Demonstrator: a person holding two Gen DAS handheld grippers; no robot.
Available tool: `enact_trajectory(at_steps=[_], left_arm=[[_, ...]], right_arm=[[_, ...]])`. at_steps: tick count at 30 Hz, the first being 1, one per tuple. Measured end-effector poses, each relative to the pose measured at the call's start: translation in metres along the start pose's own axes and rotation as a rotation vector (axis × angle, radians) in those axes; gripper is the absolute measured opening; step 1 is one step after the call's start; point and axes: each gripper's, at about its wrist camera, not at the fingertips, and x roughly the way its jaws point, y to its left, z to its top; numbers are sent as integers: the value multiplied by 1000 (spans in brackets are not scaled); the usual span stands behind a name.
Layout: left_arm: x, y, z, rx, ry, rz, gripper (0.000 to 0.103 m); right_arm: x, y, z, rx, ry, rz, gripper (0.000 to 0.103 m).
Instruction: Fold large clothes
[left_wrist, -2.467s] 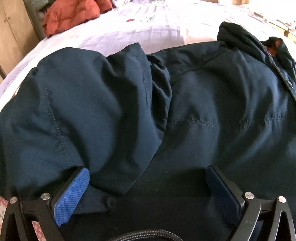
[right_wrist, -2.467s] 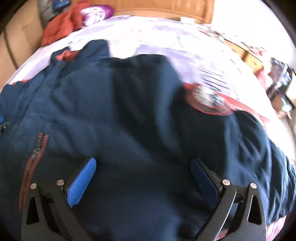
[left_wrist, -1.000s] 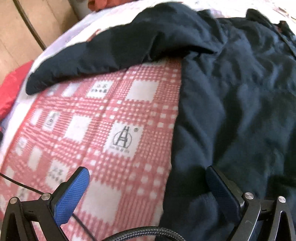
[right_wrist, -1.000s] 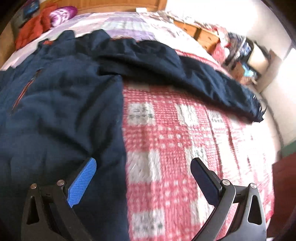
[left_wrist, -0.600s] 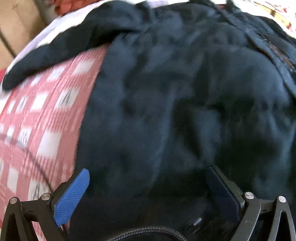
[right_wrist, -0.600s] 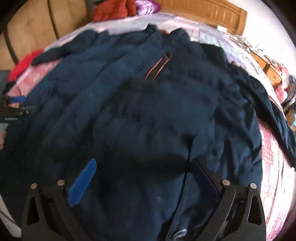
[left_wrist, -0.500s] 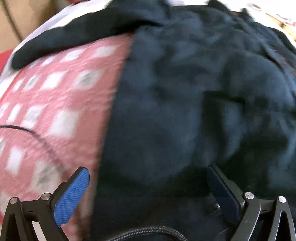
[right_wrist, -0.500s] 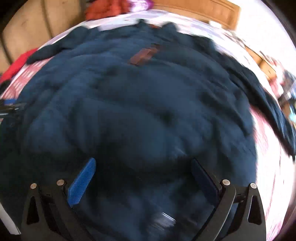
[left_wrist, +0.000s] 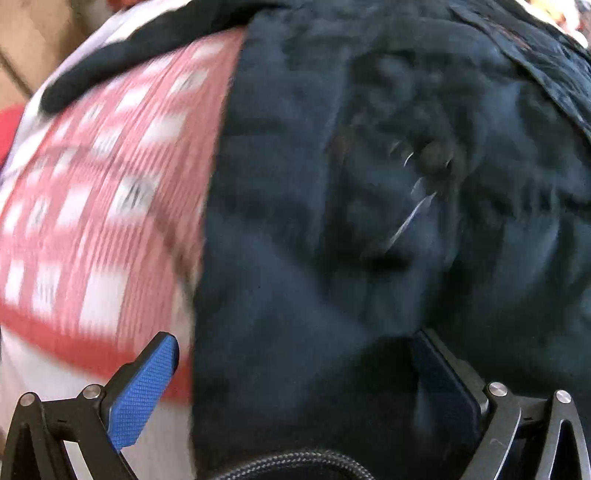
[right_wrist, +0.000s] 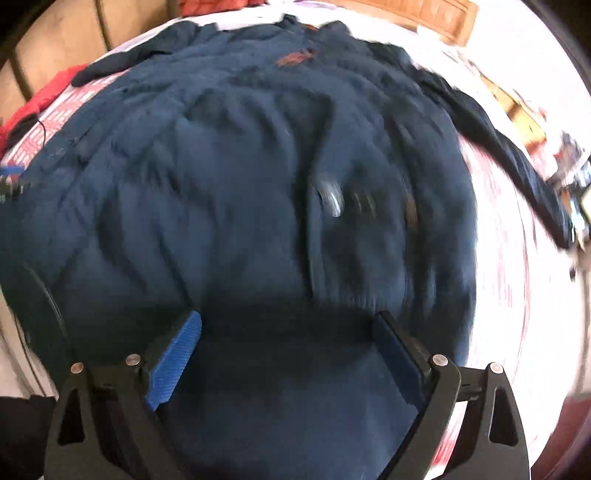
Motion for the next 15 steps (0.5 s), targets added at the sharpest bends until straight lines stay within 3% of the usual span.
enact_trajectory(at_steps=[3, 8, 12, 15], left_arm=[[-4, 31, -10, -77, 16, 42, 103], [-9, 46, -15, -74, 38, 86, 103], [-28, 34, 0, -73, 21, 115, 103], [-54, 21, 30, -73, -39, 106, 103]], right_arm=[[-15, -30, -31, 93, 28, -66, 96], [-34, -66, -70, 184, 125, -136, 96], [-44, -56, -66, 151, 138, -165, 95], [-59, -56, -27, 179, 105, -148, 95]])
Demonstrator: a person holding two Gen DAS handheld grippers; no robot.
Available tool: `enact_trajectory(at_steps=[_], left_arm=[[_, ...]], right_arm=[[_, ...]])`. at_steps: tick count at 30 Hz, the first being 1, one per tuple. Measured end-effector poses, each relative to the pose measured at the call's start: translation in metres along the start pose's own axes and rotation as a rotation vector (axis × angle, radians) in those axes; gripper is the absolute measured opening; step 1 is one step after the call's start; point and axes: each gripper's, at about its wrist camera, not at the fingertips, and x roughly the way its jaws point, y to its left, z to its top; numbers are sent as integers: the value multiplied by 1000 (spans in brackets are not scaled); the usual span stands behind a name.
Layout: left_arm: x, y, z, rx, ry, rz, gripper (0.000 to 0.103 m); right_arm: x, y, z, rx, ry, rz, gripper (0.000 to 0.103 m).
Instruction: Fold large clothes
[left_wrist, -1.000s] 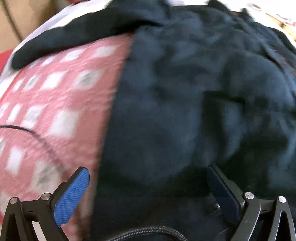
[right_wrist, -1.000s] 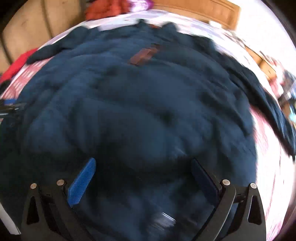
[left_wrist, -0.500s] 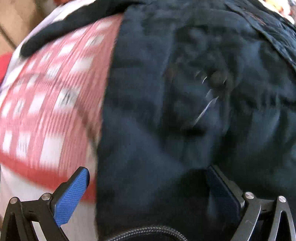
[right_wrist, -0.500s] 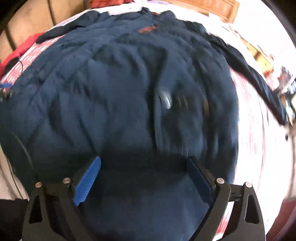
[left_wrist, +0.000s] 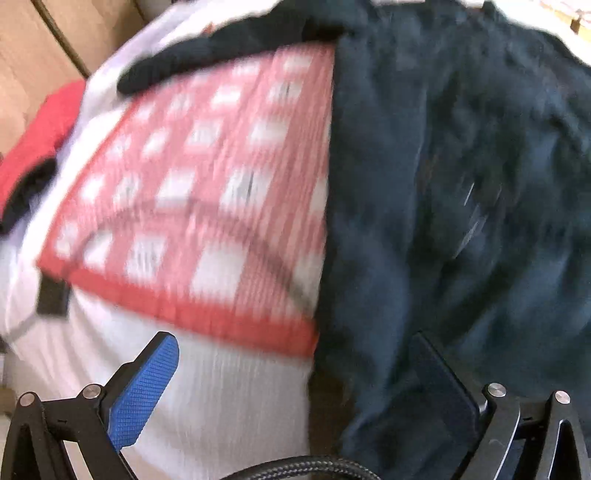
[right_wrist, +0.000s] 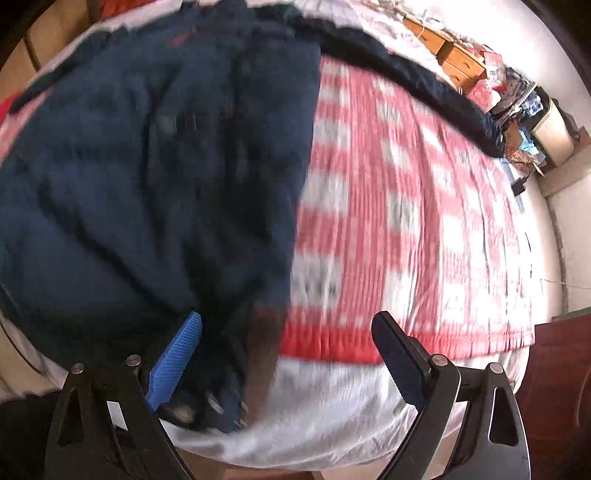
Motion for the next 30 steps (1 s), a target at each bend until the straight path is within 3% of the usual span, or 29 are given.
enact_trajectory(at_steps=[2, 8, 13, 17, 19, 21, 24, 27, 30], left_arm=[[-30, -15, 45, 22, -102, -26, 103], [-119, -72, 203, 138, -377, -72, 103], [-163, -127, 322, 185, -481, -164, 103], [-147, -187, 371, 198, -489, -184, 103], [-133, -212, 371, 191, -500, -178, 103], [-107, -240, 365, 148, -468, -213, 103], [-55, -286, 357, 90, -347, -252, 103], [-16, -330, 347, 136, -267, -239, 103], [18, -370, 341, 193, -220, -217, 103]], right_arm=[[-36, 1, 40, 2, -121, 45, 95], [-144, -9, 195, -176, -461, 39, 95], [-233, -34, 323, -206, -654, 87, 95], [-234, -53, 398, -164, -711, 42, 96], [-214, -55, 407, -94, -702, 7, 96], [-183, -62, 403, -27, -669, 55, 96], [-119, -65, 370, 42, -575, 84, 96], [-55, -74, 340, 110, -453, 68, 96], [-19, -93, 316, 128, -402, 12, 96]])
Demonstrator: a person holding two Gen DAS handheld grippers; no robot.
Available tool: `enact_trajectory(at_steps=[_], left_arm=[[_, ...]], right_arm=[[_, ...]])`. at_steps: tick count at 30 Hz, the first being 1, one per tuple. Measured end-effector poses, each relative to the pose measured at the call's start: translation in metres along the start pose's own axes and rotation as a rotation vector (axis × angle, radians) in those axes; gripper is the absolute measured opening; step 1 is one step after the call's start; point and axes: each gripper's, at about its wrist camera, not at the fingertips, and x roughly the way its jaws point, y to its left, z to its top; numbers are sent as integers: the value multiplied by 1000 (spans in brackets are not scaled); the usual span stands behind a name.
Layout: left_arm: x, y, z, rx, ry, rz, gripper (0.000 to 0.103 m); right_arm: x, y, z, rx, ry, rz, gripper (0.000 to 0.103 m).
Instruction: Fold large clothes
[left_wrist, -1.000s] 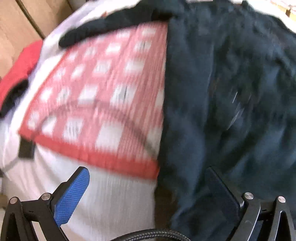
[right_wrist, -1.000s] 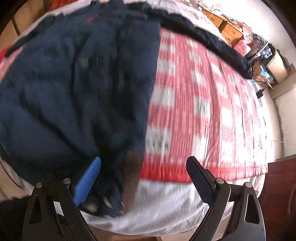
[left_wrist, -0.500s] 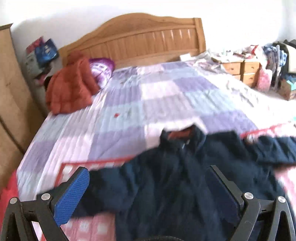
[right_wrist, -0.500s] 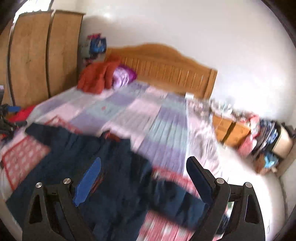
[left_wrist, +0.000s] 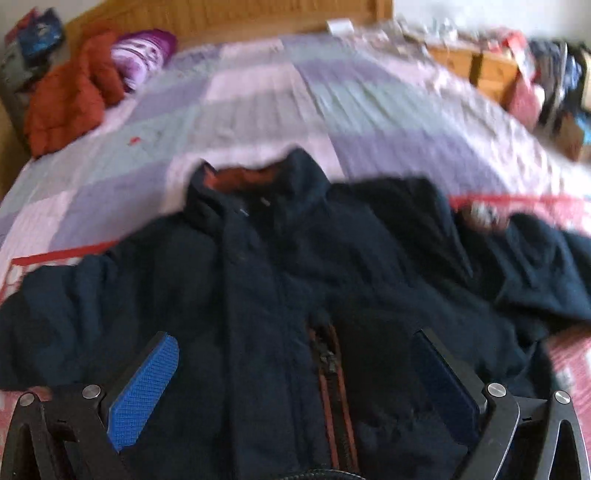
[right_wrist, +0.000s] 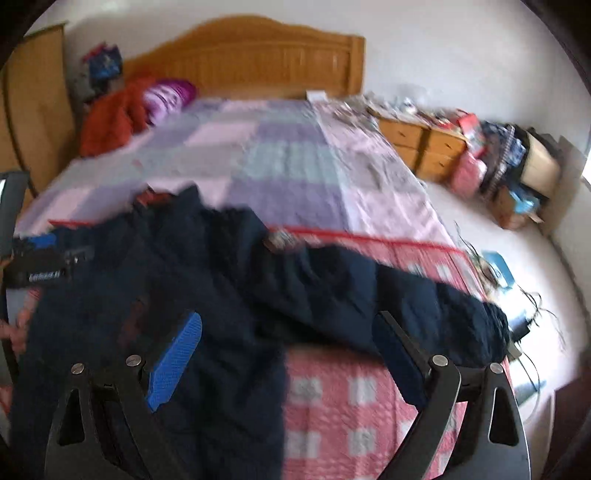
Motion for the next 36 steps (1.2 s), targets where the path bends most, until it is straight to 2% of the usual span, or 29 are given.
enact_trajectory(at_steps=[4, 7, 10, 13, 17, 20, 25, 28, 36], left_arm=[[42, -23, 1, -52, 56, -9, 103], [63, -42, 8, -79, 55, -22, 103], [82, -61, 13, -50, 43, -8, 103], [105, -61, 18, -59, 68, 34, 103], [138, -35, 14, -104, 118, 158, 103], [157, -22, 4, -104, 147, 199, 103], [162, -25, -4, -93, 103, 219, 103], [163, -21, -8, -118, 92, 192, 103], [159, -19, -12, -121, 61, 177, 103]], right_arm=[[18, -25, -24, 23, 32, -9, 96], [38, -47, -29, 73, 45, -21, 96], [56, -73, -34, 119, 59, -54, 96], [72, -98, -39, 157, 72, -83, 96], [87, -126, -48, 166, 87, -127, 96], [98, -149, -58, 210, 112, -147, 96], [112, -178, -73, 286, 146, -176, 95], [118, -196, -80, 339, 166, -193, 95], [118, -264, -113, 605, 199, -219, 95]])
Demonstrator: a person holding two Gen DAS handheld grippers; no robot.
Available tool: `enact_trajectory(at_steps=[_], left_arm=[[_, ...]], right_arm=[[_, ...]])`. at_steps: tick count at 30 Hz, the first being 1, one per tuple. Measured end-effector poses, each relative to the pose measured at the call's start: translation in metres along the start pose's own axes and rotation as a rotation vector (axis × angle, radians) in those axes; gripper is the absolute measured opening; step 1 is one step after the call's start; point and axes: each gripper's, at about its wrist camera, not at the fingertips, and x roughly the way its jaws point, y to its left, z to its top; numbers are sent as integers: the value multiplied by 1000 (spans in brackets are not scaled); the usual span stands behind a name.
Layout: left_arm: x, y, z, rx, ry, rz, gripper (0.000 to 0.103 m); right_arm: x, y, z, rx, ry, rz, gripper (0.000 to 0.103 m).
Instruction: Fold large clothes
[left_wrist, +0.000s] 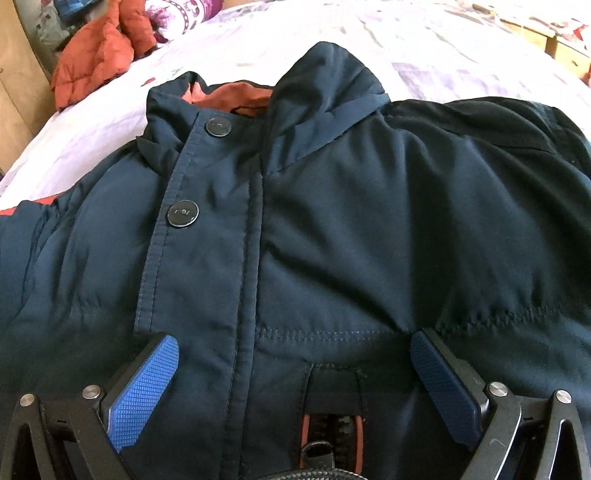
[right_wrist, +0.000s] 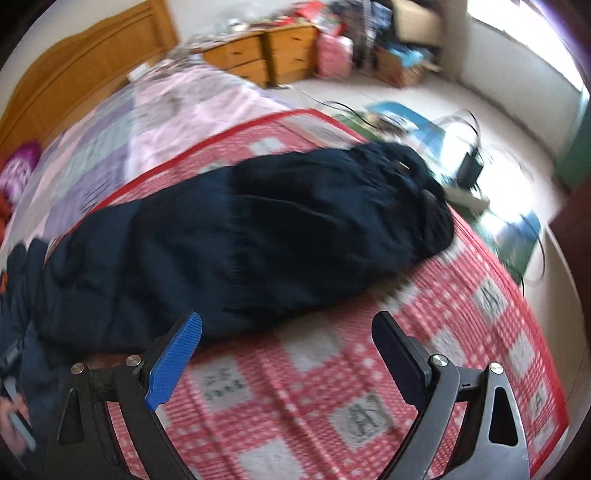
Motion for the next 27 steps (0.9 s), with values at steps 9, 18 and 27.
enact_trajectory(at_steps=[9, 18, 27], left_arm=[[-46, 24, -33, -20, -76, 70, 103], [-43, 82, -32, -76, -17, 137, 103], [-7, 90, -41, -78, 49, 75, 103]], right_arm=[[-3, -89, -10, 322, 2, 59, 95], [45, -80, 28, 350, 70, 192, 95], [69, -86, 61, 595, 2, 199, 41]])
